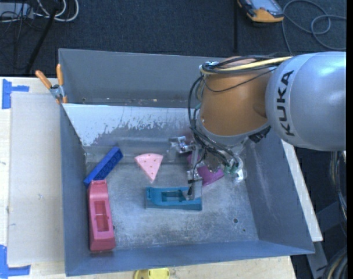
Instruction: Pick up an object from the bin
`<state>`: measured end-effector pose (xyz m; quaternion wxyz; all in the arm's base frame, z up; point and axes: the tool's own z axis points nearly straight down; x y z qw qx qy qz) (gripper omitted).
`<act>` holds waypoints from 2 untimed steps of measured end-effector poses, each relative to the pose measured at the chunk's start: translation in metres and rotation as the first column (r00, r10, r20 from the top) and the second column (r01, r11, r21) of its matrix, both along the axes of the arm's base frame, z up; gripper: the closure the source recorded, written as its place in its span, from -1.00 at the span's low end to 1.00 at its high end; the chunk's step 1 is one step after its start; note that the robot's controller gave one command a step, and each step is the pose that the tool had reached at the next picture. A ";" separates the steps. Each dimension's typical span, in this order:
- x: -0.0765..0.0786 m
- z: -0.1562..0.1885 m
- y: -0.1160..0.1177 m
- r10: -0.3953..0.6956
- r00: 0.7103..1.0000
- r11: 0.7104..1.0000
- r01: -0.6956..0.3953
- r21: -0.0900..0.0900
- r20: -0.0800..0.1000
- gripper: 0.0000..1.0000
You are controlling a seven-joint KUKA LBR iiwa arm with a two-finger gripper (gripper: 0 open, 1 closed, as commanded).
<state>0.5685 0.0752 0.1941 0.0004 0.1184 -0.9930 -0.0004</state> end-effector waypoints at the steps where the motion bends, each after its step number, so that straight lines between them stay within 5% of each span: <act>1: 0.000 0.000 0.000 -0.001 1.000 1.000 0.001 0.000 0.000 -1.00; 2: -0.011 -0.027 0.009 0.074 0.997 0.997 -0.074 -0.001 0.005 -1.00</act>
Offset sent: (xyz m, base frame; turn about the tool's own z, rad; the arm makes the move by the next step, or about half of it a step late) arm -0.0528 0.0431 -0.1241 -0.3144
